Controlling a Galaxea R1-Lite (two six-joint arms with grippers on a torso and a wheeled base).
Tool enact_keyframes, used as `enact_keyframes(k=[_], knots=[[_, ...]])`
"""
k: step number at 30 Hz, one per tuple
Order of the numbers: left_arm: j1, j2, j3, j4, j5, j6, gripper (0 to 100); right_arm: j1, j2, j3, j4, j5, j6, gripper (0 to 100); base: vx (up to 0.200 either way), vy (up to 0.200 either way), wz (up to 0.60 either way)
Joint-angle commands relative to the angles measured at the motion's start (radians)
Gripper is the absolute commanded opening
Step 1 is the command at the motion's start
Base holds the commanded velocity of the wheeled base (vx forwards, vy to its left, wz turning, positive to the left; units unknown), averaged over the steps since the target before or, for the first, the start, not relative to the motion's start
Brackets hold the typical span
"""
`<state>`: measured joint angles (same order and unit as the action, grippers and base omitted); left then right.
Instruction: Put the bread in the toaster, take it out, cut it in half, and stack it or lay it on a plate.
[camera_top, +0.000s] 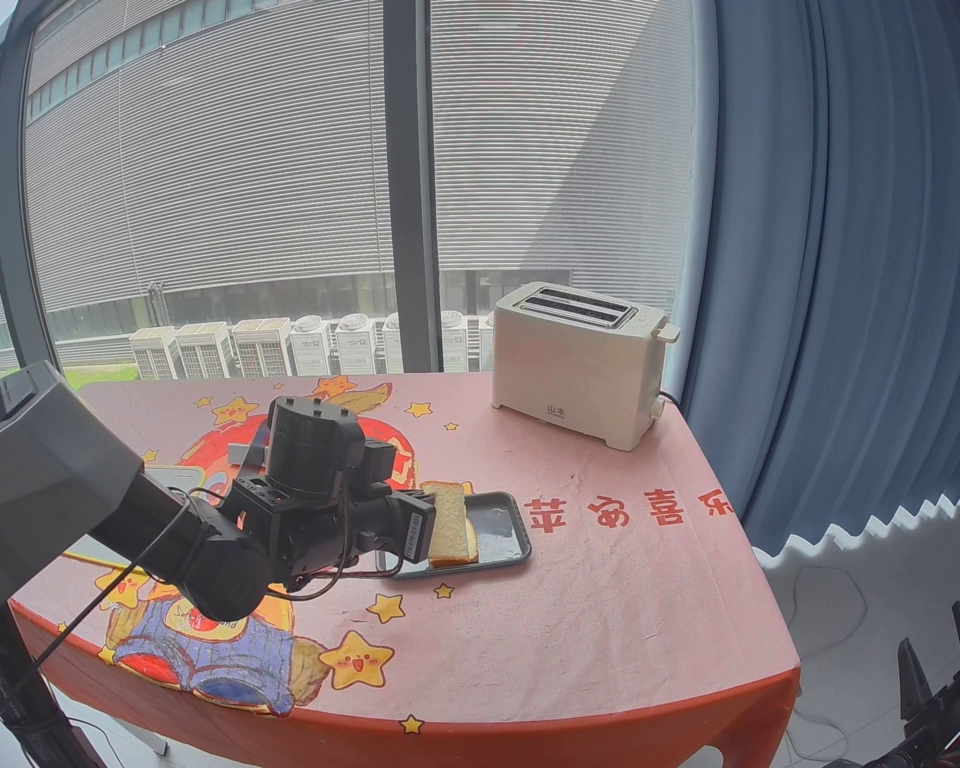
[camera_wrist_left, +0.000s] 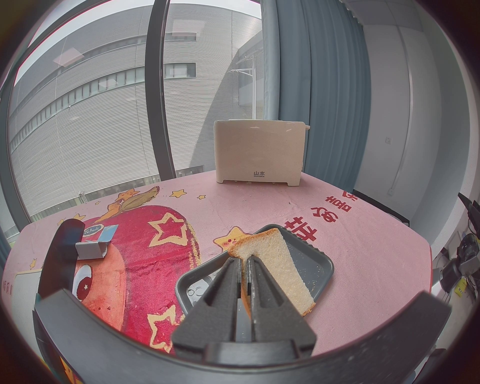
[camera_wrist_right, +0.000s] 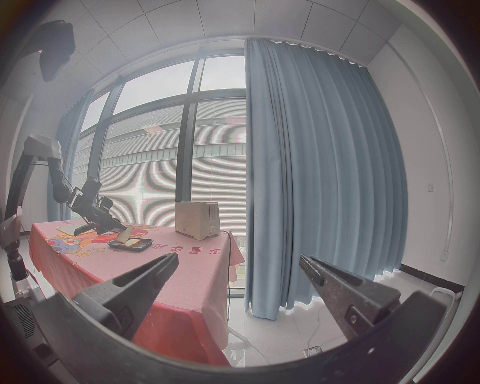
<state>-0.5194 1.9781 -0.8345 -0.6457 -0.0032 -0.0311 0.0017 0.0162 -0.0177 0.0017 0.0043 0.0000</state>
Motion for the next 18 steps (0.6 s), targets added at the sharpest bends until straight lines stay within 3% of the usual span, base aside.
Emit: enact_keyframes(k=[1, 16, 17, 18], knots=[[-0.001, 0.002, 0.0, 0.0, 0.0, -0.001, 0, 0.0, -0.016, 0.016, 0.001, 0.0, 0.0, 100, 0.0, 0.0, 0.0], [-0.001, 0.004, -0.002, 0.0, 0.002, 0.0, 0, 0.0, -0.016, 0.016, 0.0, 0.0, 0.0, 100, 0.0, 0.0, 0.0], [0.001, 0.004, 0.0, 0.0, 0.002, 0.0, 100, 0.0, -0.016, 0.016, 0.0, 0.0, 0.0, 100, 0.0, 0.0, 0.0], [0.001, 0.004, 0.0, 0.0, 0.002, 0.0, 100, 0.0, -0.016, 0.016, 0.0, 0.0, 0.0, 100, 0.0, 0.0, 0.0]])
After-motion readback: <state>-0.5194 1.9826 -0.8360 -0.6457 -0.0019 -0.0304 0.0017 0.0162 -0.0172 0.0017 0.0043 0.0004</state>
